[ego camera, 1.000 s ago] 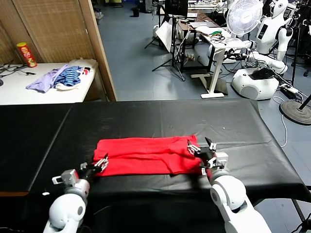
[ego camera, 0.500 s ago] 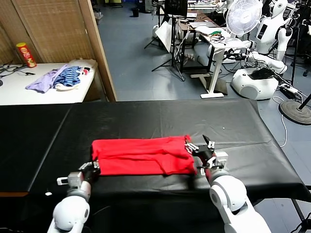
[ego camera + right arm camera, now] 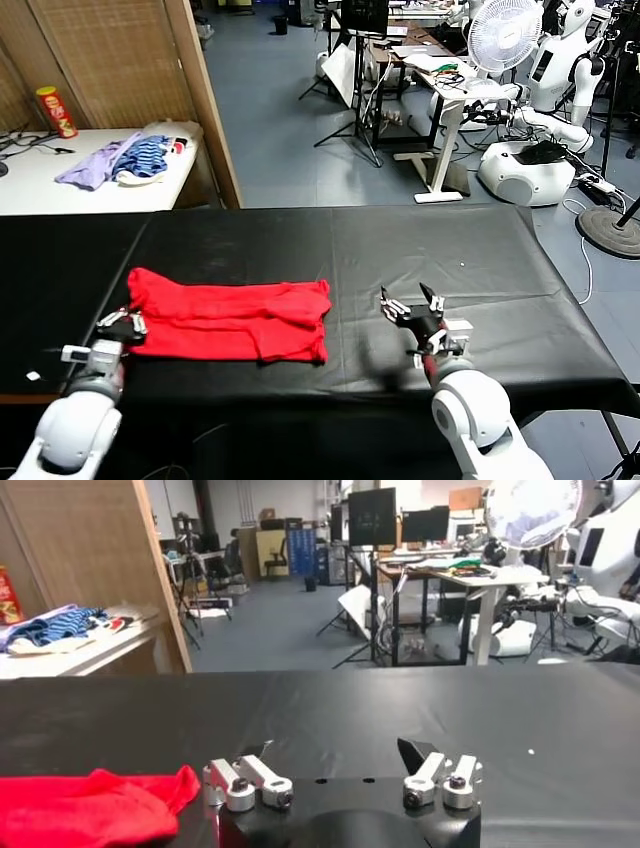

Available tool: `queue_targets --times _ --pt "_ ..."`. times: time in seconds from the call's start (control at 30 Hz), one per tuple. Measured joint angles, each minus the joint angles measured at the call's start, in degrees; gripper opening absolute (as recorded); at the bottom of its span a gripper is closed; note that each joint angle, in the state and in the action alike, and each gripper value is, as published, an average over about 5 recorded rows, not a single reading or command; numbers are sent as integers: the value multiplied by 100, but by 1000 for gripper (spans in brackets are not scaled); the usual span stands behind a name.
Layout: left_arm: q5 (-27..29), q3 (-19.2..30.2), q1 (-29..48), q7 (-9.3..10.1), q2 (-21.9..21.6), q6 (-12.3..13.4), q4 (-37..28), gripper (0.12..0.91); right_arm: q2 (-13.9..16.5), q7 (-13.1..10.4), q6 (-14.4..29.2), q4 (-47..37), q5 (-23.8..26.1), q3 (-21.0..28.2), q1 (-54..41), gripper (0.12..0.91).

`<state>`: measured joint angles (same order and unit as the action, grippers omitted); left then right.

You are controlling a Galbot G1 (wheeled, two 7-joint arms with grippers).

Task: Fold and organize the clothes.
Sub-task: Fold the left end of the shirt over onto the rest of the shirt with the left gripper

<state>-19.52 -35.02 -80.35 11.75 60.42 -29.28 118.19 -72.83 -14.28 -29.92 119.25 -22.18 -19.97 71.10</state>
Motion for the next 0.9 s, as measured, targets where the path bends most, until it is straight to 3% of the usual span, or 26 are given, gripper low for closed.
queue_targets --times 0.13,0.3,0.53,0.9 --pt "-1197 484 220 263 393 -267 379 149 11 -8 5 49 24 -98 96 798" --pt "-1848 1061 494 415 903 -298 467 149 16 -21 10 87 27 -184 159 798" --pt "-1895 1561 724 443 1487 -258 310 149 -40 -32 10 40 57 -159 154 798" --pt "-1503 1767 744 330 1908 -123 2 162 -83 30 16 -43 85 -52 81 798"
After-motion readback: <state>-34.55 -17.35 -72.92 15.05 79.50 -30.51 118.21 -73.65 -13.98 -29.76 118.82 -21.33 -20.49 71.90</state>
